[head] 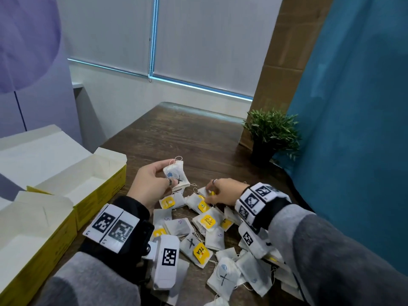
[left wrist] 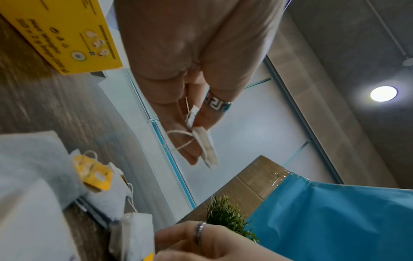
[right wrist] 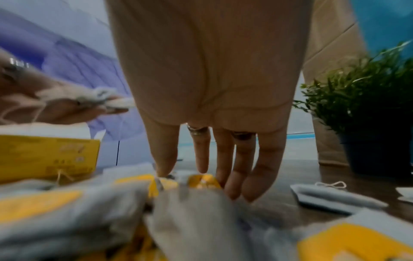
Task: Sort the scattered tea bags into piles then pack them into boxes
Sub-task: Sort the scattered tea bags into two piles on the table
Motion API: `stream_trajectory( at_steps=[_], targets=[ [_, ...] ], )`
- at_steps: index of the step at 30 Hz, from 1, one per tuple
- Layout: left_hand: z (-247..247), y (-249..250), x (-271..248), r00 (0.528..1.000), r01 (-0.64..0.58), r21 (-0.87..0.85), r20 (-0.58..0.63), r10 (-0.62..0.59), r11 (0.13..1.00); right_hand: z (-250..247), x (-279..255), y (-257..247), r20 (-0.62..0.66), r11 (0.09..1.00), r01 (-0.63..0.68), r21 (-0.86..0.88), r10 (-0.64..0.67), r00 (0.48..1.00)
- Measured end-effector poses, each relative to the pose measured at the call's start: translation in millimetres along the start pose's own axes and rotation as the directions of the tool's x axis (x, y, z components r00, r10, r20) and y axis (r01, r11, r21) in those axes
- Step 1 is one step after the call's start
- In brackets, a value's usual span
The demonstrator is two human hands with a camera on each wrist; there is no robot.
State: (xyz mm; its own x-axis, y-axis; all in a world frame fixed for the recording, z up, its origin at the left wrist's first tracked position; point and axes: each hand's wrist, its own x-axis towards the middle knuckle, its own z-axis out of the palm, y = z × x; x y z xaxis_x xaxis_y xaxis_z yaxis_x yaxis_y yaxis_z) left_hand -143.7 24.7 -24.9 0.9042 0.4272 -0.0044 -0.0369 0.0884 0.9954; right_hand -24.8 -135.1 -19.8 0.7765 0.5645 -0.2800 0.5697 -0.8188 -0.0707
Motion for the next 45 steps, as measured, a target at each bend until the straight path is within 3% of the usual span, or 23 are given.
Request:
stream_trajectory(
  at_steps=[5,6,8,9,11,13,15,18,24,27,28,30,31,32,36,42,43,45],
  targets=[
    [-1,1,0,1.000,-0.008,0.026,-0.001,0.008,1.000,2,10,0,-0.077,0.997,-0.038,0.060,0.043,0.996],
    [-1,1,1,1.000,-0.006,0.019,0.001,0.005,1.000,-1,9,2,-0.080,0.992,-0.059,0.114,0.069,0.994],
    [-2,1,2,1.000,0.005,-0.012,0.004,-0.005,1.000,-6,1,9,-0.072,0.913,-0.063,0.403,0.100,0.992],
    [-2,0,3,1.000,0.008,-0.028,0.005,-0.008,1.000,-9,-5,13,-0.052,0.794,-0.050,0.606,0.102,0.993],
    [-2,0,3,1.000,0.002,-0.040,0.016,-0.001,0.999,-17,-22,18,-0.020,0.400,-0.007,0.916,0.061,0.998],
    [-1,1,0,0.999,0.001,-0.050,0.040,0.001,0.999,-26,-40,21,-0.042,0.096,0.043,0.995,-0.010,0.999],
    [1,3,-2,0.997,0.032,-0.087,0.072,-0.026,0.996,-32,-56,21,-0.049,-0.032,0.047,0.998,-0.077,0.996],
    [3,5,-5,0.992,0.069,-0.128,0.111,-0.054,0.989,-36,-71,18,-0.029,-0.104,0.015,0.994,-0.139,0.990],
    [6,11,-12,0.988,0.063,-0.180,0.150,-0.036,0.982,-32,-84,14,-0.073,-0.041,0.068,0.997,-0.125,0.990],
    [8,12,-13,0.984,0.063,-0.203,0.174,-0.027,0.977,-27,-83,12,-0.249,0.032,0.248,0.968,0.003,0.969],
    [8,12,-13,0.983,0.059,-0.201,0.182,-0.022,0.978,-25,-82,11,-0.353,0.094,0.346,0.933,0.076,0.932],
    [9,11,-12,0.981,0.055,-0.192,0.192,-0.017,0.980,-22,-82,11,-0.584,0.350,0.502,0.791,0.187,0.790],
    [9,10,-12,0.980,0.055,-0.187,0.197,-0.018,0.981,-21,-83,9,-0.676,0.470,0.541,0.697,0.182,0.714],
    [9,10,-12,0.979,0.057,-0.185,0.201,-0.019,0.981,-21,-84,8,-0.737,0.531,0.573,0.624,0.156,0.658],
    [9,11,-12,0.977,0.058,-0.186,0.214,-0.017,0.981,-23,-91,5,-0.838,0.504,0.698,0.509,0.101,0.537],
    [10,15,-18,0.964,0.006,-0.155,0.263,0.035,0.988,-22,-97,10,-0.822,0.523,0.677,0.517,0.085,0.563],
    [11,15,-19,0.962,-0.003,-0.154,0.268,0.044,0.988,-22,-100,11,-0.800,0.519,0.660,0.543,0.080,0.594],
    [10,15,-19,0.960,-0.015,-0.155,0.275,0.058,0.988,-24,-105,11,-0.696,0.436,0.601,0.670,0.087,0.712]
  ],
)
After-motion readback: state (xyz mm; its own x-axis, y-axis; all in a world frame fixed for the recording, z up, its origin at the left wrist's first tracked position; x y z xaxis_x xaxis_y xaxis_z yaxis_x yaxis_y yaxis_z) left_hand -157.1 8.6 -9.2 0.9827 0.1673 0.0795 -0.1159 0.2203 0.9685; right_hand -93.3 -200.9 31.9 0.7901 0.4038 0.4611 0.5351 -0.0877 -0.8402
